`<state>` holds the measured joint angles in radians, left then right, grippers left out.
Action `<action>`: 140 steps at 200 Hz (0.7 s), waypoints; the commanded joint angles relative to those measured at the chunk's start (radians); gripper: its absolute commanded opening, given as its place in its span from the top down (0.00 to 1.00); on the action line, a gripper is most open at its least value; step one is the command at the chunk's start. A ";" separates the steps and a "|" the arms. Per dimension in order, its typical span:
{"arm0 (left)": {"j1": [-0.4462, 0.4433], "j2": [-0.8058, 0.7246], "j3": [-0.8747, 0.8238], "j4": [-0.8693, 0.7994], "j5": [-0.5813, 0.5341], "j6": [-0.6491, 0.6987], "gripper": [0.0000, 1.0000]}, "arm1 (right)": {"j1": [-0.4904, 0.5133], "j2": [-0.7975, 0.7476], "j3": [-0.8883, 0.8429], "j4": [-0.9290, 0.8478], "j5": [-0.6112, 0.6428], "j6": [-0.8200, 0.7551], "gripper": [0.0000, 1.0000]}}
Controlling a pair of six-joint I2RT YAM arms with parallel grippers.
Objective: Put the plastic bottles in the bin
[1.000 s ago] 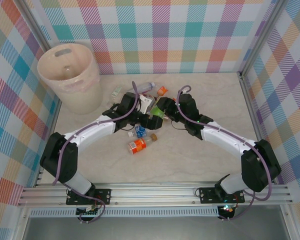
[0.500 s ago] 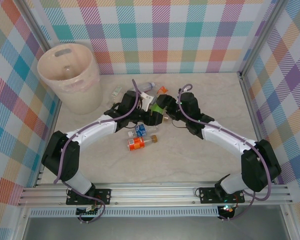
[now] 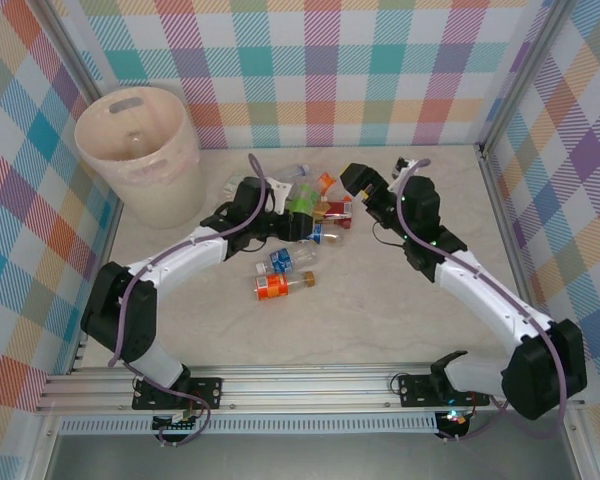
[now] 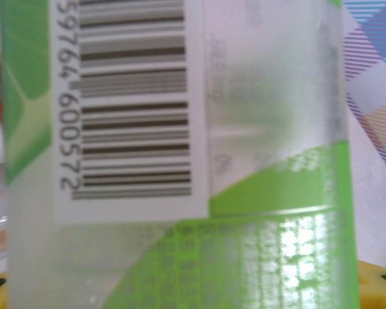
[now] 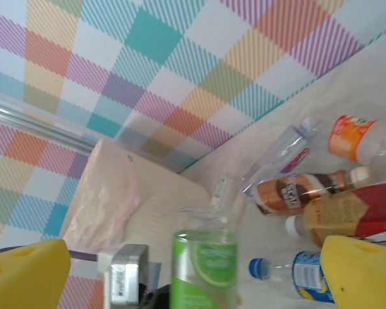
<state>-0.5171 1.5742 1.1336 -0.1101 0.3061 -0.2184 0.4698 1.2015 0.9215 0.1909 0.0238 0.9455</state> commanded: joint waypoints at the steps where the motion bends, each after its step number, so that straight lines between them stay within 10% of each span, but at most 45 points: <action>1: 0.032 -0.081 0.078 -0.100 -0.131 -0.016 0.48 | -0.004 -0.024 -0.054 -0.036 0.118 -0.086 0.00; 140: 0.215 -0.015 0.568 -0.306 -1.003 0.210 0.48 | -0.011 -0.056 -0.077 0.056 -0.034 -0.250 0.00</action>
<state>-0.3595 1.4990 1.6016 -0.3912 -0.5167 -0.0906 0.4641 1.1809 0.8135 0.1814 0.0853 0.7853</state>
